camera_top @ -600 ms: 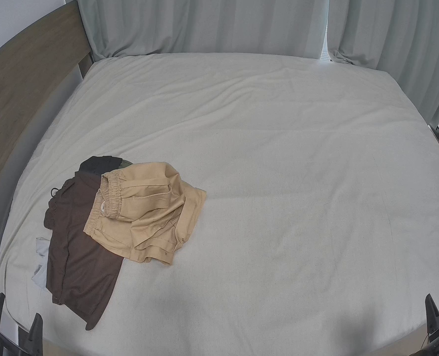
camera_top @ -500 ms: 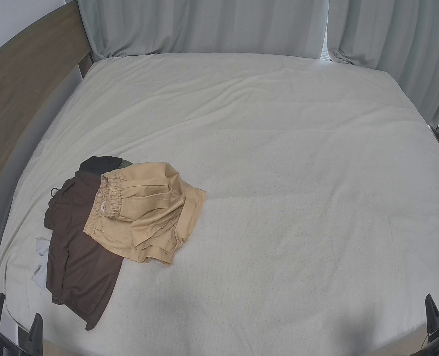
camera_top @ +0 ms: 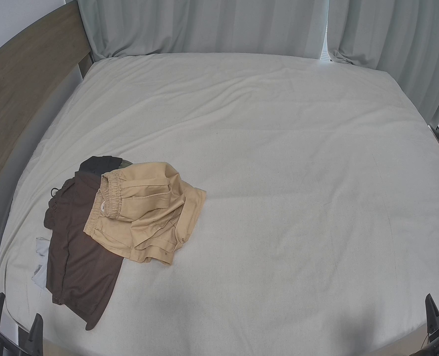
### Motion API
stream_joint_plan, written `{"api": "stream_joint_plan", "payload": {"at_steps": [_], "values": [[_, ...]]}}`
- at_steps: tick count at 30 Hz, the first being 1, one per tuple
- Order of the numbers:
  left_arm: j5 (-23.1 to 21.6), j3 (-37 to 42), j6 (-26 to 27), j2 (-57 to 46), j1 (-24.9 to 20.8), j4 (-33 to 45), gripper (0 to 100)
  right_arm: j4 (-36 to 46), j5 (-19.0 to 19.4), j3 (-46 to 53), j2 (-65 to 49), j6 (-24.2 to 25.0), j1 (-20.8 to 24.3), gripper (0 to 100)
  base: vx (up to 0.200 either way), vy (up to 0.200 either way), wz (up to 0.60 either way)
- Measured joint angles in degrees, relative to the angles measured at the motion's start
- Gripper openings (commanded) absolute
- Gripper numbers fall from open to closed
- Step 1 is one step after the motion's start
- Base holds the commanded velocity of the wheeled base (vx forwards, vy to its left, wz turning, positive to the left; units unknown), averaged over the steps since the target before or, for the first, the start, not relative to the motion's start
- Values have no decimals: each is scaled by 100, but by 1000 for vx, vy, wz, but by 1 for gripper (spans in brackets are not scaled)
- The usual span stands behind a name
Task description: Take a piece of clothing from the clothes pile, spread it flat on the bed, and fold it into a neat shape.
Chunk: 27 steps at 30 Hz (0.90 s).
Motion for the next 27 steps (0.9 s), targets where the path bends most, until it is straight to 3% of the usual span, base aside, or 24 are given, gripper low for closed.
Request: {"api": "stream_joint_plan", "payload": {"at_steps": [4,11,18,27], "values": [[5,-74,-41,0,5,-91,100,0,0,0,0,-2,0,100,0,0,0],[-135,-887,-144,243,-118,-168,100,0,1,0,0,-17,0,100,0,0,0],[-619,-1128,-302,1053,-466,-261,100,-2,39,0,0,-60,2,100,0,0,0],[-835,-1436,-634,2250,-1019,-384,100,-5,59,0,0,-90,0,100,0,0,0]]}}
